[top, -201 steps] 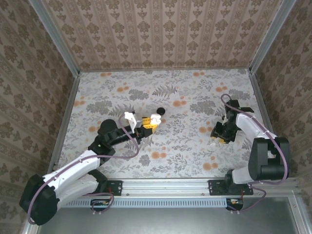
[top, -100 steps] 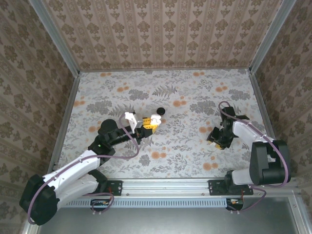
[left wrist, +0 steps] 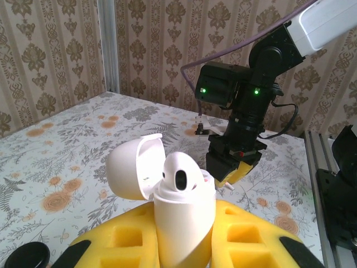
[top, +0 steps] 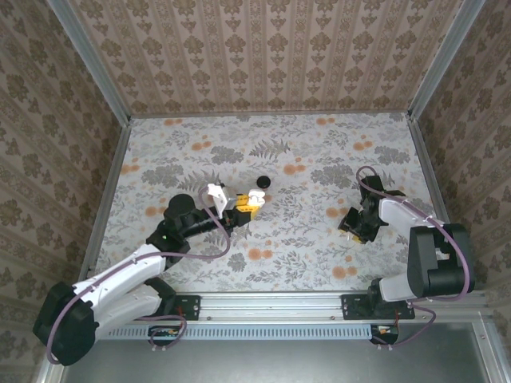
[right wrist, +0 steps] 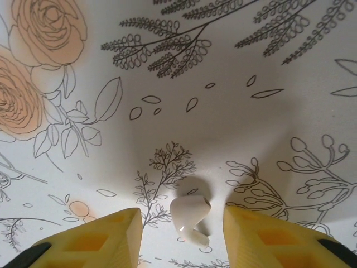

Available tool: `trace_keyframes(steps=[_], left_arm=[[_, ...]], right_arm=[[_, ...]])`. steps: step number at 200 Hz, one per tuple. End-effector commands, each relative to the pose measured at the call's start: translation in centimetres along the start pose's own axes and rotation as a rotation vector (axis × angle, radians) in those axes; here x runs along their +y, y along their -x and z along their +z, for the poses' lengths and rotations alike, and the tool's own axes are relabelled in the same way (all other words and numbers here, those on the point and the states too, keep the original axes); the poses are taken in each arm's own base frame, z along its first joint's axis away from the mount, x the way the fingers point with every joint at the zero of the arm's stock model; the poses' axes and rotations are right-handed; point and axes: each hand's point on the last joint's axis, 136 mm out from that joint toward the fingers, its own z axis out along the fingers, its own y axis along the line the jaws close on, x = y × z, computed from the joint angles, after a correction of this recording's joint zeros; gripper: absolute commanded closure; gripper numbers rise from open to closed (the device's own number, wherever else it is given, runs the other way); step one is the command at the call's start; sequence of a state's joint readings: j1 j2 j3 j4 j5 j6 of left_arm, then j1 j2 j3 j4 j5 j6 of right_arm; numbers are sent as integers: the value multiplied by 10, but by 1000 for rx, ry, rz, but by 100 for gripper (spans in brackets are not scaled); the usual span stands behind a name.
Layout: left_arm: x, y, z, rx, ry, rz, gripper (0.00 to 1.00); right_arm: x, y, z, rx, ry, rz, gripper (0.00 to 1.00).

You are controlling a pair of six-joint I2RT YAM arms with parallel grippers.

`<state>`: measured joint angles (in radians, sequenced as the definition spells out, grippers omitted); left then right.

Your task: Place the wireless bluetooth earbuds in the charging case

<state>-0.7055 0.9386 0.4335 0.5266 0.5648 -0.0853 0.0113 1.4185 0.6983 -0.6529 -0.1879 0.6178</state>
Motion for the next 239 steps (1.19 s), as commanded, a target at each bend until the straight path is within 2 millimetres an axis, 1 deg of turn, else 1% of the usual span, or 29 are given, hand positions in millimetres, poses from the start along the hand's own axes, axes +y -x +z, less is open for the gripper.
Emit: trace_keyframes(steps=[1,29,72,117,136,162,177,217,239], left_arm=[[-5,23,3,-47,-28,48,100],[-5,23,4,-43,-32,46,100],[-5,21,5,-38,-32,41,100],[-5,22,7,-37,-35,41,100],[-6,21,7,-35,-39,41,100],[-5,21,7,-34,-37,40,100],[-5,21,8,-33,-38,39,100],[-6,21,10,-29,-43,35,100],[-6,22,11,-31,-44,35,100]], right_arm=[[-6,1,3,-6,-42,-8,57],[-8,4,-2,-8,-65,-40,57],[-1,9,-14,-15,-62,-122,56],[-1,10,-17,13,-86,-219,54],[-6,8,-14,34,-111,-238,54],[-9,4,-8,66,-131,-255,58],[-8,2,-5,77,-136,-263,61],[-4,-1,5,106,-162,-296,65],[-2,-2,8,113,-176,-309,70]])
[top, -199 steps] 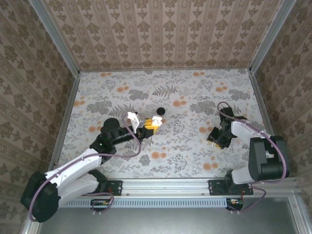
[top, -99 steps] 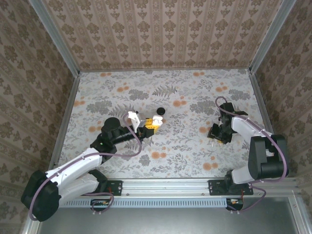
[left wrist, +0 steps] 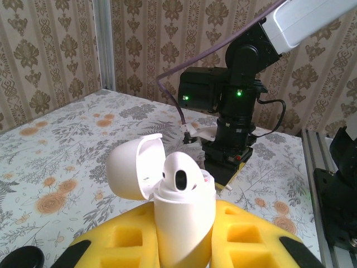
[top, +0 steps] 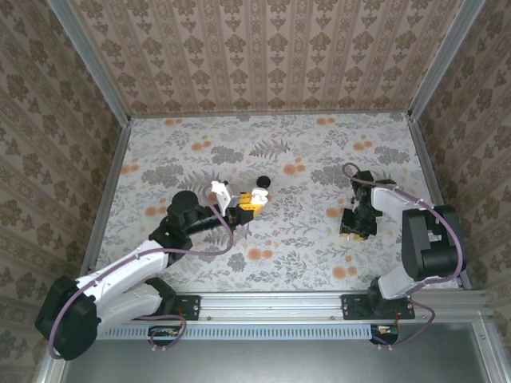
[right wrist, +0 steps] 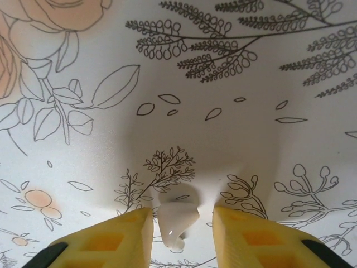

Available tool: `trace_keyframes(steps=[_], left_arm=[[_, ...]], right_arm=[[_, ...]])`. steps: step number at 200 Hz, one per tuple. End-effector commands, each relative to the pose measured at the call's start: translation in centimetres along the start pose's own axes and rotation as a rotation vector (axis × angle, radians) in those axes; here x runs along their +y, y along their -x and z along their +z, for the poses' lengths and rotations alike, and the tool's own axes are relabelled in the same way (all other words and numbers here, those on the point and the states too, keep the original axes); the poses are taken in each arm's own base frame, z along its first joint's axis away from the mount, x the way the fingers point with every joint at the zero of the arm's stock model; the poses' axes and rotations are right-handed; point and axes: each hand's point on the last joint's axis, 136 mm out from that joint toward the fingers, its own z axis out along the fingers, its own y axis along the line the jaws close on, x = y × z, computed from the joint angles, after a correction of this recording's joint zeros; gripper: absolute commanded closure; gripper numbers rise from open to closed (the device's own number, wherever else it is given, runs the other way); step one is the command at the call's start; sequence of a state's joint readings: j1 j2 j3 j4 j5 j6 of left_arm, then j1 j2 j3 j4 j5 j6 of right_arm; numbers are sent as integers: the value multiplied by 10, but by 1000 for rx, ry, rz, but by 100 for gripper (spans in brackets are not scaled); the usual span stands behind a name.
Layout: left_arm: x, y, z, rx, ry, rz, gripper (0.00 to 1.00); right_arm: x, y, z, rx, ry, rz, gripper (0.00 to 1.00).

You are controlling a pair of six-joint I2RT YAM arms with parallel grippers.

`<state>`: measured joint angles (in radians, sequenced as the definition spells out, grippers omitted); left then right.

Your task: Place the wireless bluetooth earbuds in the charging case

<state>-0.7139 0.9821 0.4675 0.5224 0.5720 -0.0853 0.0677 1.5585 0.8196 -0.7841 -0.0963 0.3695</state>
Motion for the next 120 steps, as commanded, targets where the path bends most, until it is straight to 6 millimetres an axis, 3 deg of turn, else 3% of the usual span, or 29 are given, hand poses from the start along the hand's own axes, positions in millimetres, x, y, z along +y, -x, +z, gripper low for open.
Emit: trace_keyframes(steps=[1,120], left_arm=[[-6,21,2,-43,-28,42,100],[-5,18,7,-31,-31,40,100]], right_arm=[[4,0,4,18,-21,-27,70],[27,14,-17,-52,8,-45,87]])
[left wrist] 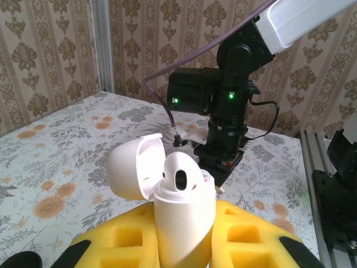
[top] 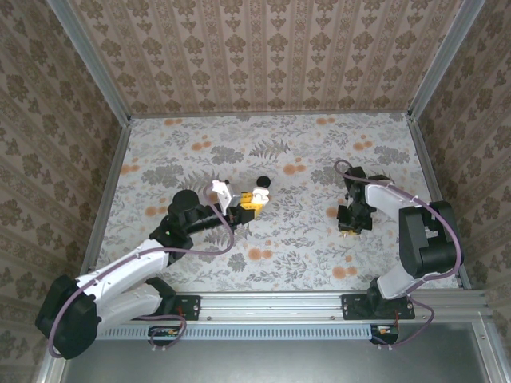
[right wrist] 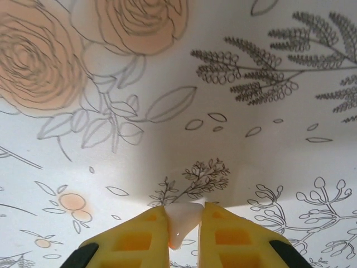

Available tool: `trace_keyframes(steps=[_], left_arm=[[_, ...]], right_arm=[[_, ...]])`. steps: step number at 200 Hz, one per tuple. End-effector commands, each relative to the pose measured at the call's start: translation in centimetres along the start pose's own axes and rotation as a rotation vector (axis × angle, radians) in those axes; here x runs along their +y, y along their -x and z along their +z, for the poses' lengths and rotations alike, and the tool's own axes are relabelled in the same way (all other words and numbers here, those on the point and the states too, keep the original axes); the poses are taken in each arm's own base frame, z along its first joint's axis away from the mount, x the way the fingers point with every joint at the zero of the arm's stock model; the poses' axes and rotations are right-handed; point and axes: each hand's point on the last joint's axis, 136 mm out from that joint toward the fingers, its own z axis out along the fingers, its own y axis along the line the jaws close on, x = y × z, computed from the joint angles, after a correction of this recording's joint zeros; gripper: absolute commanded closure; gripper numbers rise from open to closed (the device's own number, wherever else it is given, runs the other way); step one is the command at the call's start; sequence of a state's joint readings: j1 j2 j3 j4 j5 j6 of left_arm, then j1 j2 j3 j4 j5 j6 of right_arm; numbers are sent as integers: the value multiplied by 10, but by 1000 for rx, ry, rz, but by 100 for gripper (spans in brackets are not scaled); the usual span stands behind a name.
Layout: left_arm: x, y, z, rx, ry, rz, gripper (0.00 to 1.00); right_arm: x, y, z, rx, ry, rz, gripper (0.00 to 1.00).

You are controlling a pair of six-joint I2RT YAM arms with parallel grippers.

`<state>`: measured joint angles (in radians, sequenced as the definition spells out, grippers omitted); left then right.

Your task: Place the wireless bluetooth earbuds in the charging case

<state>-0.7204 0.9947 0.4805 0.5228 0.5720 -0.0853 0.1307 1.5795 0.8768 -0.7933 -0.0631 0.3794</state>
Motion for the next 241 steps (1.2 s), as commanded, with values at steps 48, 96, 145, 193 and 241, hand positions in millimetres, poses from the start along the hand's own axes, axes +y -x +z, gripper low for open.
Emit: trace_keyframes(steps=[48,96,145,193,241], left_arm=[[-4,16,6,-28,-29,37,100],[-4,12,5,-26,-24,30,100],[-3,14,9,-42,-31,31,100],[6,26,14,-112,14,43,100],[15,39,19,-198,89,77,100]], right_arm=[[28,11,-33,-86,65,-10,90],[43,15,-61,-164,108,-24,92],[66,20,-127,-337,165,-52,93],[100,17,-224,-645,269,-85,94],[139,4,-271,-786,440,-99,94]])
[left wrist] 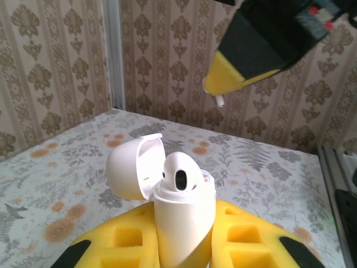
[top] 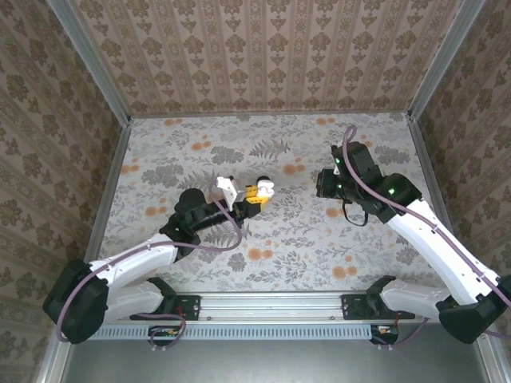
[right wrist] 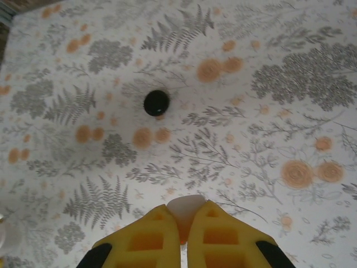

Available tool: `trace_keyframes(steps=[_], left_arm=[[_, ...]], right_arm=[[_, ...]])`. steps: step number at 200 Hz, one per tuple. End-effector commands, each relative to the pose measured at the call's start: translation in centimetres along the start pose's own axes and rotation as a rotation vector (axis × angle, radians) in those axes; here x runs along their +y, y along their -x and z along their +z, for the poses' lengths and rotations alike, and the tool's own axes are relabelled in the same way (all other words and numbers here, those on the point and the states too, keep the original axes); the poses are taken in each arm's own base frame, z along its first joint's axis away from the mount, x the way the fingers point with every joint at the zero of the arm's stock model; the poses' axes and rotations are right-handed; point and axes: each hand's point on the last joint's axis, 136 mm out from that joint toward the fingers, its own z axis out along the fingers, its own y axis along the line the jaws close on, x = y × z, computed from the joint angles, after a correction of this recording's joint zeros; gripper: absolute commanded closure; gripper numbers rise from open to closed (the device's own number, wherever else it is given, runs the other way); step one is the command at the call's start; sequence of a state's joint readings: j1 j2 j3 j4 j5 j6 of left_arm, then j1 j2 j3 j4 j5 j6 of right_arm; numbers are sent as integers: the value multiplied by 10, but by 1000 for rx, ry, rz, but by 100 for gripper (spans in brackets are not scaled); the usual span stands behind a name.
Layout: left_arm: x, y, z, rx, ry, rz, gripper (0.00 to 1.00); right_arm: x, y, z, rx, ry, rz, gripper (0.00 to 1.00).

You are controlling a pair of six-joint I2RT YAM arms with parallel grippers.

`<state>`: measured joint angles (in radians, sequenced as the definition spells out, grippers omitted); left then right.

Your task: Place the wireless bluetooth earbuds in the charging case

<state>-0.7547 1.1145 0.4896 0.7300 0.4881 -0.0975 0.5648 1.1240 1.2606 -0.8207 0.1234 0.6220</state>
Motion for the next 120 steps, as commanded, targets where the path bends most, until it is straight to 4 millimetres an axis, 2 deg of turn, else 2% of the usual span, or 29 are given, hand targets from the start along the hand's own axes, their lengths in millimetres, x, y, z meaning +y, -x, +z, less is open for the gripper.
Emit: trace_keyframes(steps=[1,33,68,93,120], left_arm=[[5,26,3,-113,45,39,100],[4,30,12,-139,59,56,100],[-1,29,21,-152,64,74,100],[-2,30,25,-156,69,85,100],[-3,33,28,-165,69,91,100]], right_arm=[[17,19,-9,-95,30,53,94],[46,25,-15,-135,103,38,94],[70,27,-18,-154,160,23,94],[82,24,-17,-155,183,9,94],[87,18,-11,-139,186,2,93]])
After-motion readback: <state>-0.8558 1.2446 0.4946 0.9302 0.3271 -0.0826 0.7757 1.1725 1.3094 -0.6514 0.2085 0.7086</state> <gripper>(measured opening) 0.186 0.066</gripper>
